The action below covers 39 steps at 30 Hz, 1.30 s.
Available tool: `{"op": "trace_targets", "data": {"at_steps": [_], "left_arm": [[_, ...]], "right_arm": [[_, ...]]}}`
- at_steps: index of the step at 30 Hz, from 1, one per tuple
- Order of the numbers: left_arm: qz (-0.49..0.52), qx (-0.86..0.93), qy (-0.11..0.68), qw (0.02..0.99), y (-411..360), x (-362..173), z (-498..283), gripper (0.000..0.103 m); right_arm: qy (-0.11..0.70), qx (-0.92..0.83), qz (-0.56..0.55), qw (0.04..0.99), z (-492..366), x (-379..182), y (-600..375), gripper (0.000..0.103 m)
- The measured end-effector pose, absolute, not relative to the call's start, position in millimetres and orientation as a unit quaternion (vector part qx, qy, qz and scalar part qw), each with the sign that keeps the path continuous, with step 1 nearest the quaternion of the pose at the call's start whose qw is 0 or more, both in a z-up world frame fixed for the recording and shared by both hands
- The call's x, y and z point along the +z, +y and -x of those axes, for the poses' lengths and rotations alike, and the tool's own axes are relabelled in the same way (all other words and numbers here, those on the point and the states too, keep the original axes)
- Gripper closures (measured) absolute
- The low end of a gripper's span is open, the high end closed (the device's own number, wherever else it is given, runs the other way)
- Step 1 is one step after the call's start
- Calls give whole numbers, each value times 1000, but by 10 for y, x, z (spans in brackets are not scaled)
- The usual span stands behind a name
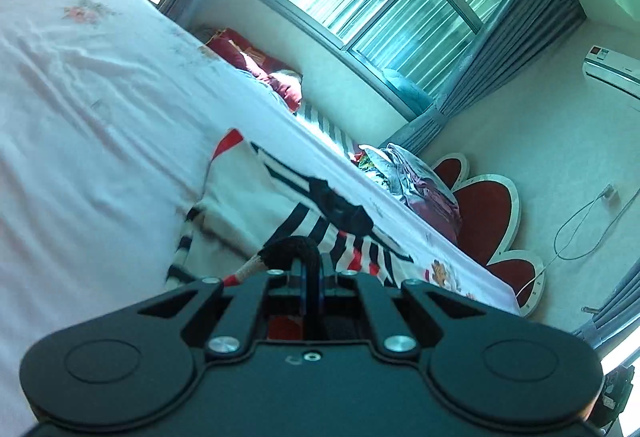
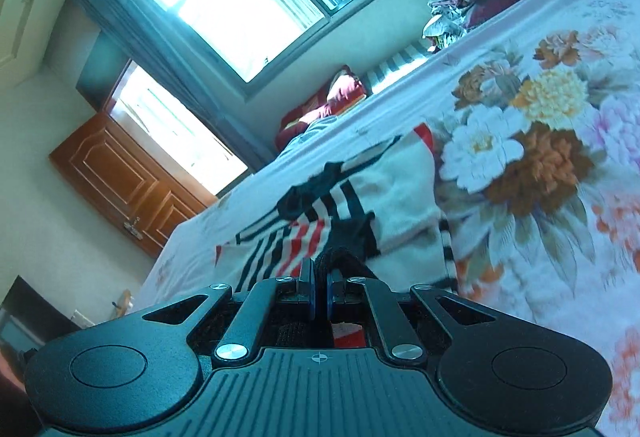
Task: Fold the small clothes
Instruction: 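Lift the hem with both tools and fold it up toward the black collar, then lower the hem onto the collar and open both tools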
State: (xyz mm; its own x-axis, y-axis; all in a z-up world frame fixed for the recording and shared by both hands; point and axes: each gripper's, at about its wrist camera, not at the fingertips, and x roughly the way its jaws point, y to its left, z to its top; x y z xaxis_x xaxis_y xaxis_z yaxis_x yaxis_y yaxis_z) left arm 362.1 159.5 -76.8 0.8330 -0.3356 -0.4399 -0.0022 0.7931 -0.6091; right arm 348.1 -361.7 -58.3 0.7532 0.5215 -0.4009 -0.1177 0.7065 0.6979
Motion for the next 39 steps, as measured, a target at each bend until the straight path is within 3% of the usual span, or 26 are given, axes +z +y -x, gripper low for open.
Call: {"op": "trace_targets", "data": {"at_steps": [5, 15, 19, 20, 21, 22, 24, 25, 26, 27, 28, 29, 31, 34, 36, 38, 39], "left_arm": [[291, -90, 297, 905, 1533, -750, -4567, 99], [282, -79, 382, 876, 1605, -1372, -5894, 99], [297, -99, 360, 879, 1675, -1463, -6066, 83], [303, -101, 354, 879, 1691, -1470, -6099, 83], [306, -104, 351, 879, 1701, -1479, -6125, 83], [303, -108, 349, 880, 1697, -1479, -6158, 83], [286, -113, 351, 884, 1646, -1480, -6191, 80], [277, -116, 352, 887, 1619, -1483, -6197, 75], [261, -110, 347, 894, 1586, -1458, -6179, 59], [250, -105, 332, 903, 1573, -1412, -6150, 49], [243, -101, 317, 911, 1562, -1375, -6118, 28], [233, -99, 305, 918, 1544, -1327, -6086, 21], [199, -100, 312, 924, 1478, -1278, -6122, 27], [98, -106, 366, 919, 1277, -1303, -6299, 56], [40, -110, 391, 913, 1139, -1349, -6392, 62], [-8, -111, 409, 906, 1016, -1423, -6444, 66], [-22, -109, 413, 904, 979, -1460, -6453, 71]], "right_arm": [[313, 162, -352, 867, -4407, -586, -3594, 99], [382, 119, -391, 829, -5824, -1270, -3583, 99], [391, 111, -378, 832, -6089, -1434, -3565, 98], [389, 105, -367, 838, -6135, -1428, -3556, 94], [380, 100, -361, 845, -6156, -1409, -3555, 78], [367, 90, -355, 855, -6153, -1379, -3566, 50], [333, 75, -341, 876, -6112, -1291, -3597, 33], [326, 81, -337, 879, -6107, -1267, -3611, 33], [326, 89, -330, 881, -6109, -1247, -3611, 33], [332, 99, -314, 884, -6125, -1216, -3576, 33], [334, 108, -296, 888, -6137, -1197, -3529, 33], [337, 116, -276, 892, -6146, -1187, -3477, 34], [350, 123, -233, 899, -6168, -1198, -3346, 42], [373, 123, -172, 903, -6266, -1286, -3121, 44], [391, 125, -126, 903, -6348, -1384, -2999, 46], [406, 124, -72, 902, -6397, -1475, -2873, 57], [406, 124, -42, 904, -6393, -1518, -2808, 69]]}}
